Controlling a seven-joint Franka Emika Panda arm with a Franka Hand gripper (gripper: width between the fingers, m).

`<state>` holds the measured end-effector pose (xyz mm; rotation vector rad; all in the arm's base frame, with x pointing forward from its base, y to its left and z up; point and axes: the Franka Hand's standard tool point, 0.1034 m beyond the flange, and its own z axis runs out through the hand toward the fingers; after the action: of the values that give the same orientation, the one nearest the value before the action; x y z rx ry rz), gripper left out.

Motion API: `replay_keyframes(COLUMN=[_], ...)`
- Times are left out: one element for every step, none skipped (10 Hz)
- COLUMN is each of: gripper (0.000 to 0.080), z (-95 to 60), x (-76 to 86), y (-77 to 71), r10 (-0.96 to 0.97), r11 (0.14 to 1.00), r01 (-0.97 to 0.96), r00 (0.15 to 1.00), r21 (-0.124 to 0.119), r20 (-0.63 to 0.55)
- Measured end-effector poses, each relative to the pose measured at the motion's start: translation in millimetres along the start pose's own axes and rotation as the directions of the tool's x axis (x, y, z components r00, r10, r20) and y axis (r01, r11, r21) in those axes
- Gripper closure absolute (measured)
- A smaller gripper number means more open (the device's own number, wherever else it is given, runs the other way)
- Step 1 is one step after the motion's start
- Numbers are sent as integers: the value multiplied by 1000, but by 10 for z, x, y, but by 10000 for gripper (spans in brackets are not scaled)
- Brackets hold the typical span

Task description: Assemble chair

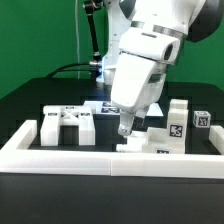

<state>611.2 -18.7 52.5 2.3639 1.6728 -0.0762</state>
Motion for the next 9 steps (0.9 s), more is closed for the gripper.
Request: replay_keyframes(gripper=[151,151,151,151,151,151,151,151,151], z=[-4,-9,8,22,44,62,75,79,78], x=[3,-79,-155,-248,-361,-408,-395,-328,-250], y=[5,80,108,173,221,229,213,181,149], r10=[-13,-40,-28,-66,-71,-57,-39,-31,4], r11=[1000,999,999,996,996,997,998,999,999], r01=[13,39,26,62,65,51,33,26,-9], r00=[1000,999,999,996,994,993,993,993,993], r21=[-3,-31,-36,-57,-67,-60,-52,-47,-42], r20=[-6,-35,-47,-66,-89,-102,-108,-110,-115])
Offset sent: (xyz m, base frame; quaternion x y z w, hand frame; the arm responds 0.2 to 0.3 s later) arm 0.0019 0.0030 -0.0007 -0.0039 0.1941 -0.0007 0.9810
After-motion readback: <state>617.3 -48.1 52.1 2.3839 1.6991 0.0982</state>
